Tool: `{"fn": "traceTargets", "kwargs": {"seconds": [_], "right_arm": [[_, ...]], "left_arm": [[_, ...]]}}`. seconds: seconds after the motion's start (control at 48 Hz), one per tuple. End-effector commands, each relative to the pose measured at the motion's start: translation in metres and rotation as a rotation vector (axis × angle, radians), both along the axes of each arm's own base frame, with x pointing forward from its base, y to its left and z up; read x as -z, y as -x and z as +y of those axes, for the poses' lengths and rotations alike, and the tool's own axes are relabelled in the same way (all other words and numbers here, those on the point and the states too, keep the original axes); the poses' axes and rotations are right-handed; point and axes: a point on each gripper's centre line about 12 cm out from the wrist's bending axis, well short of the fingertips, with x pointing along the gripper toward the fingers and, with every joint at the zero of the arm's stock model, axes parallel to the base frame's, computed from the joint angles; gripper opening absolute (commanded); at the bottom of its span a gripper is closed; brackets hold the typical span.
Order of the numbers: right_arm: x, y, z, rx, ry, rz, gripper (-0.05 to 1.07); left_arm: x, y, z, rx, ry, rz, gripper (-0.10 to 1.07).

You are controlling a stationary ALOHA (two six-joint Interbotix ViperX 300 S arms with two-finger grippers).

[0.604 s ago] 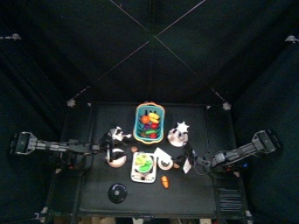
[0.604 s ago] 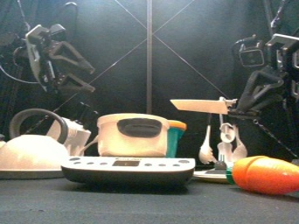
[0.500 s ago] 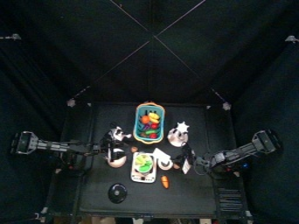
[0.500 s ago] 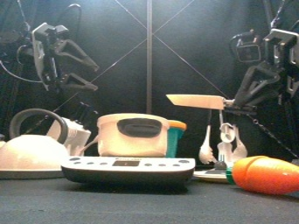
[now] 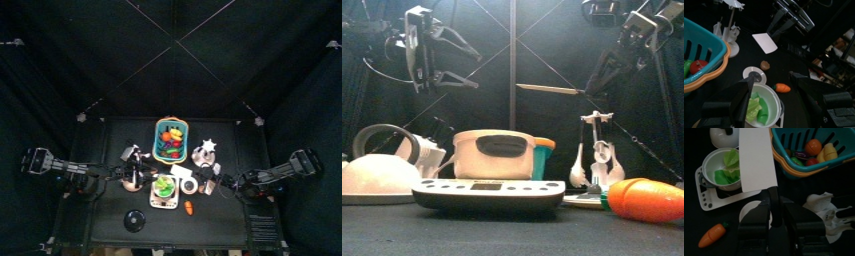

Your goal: Grab cleaver with other hand

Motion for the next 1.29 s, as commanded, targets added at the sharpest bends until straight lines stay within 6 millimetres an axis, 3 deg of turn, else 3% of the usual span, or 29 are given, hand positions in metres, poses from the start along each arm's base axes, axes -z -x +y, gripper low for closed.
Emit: {"fn": "traceTargets", "kwargs": {"seconds": [0.0,0.271,0.646,1.271], "right_arm": [[-0.012,-0.006,0.000,-0.015,0.038,-0.034,0.49],[-0.008,-0.017,0.001,-0.033,0.094,-0.013,0.49],[-0.005,-0.020,0.002,-0.041,0.114,-0.003,0.49],[-0.002,-0.023,0.004,-0.047,0.113,0.004,0.49]], "left_arm": [[-0.007,-0.012,0.002,-0.023,0.011,-0.035,0.93],[-0.009,-0.030,0.009,-0.075,0.026,-0.089,0.93],[0.003,-0.060,0.020,-0.139,0.133,-0.086,0.91],[0.011,-0.063,0.020,-0.101,0.103,-0.071,0.43]]}}
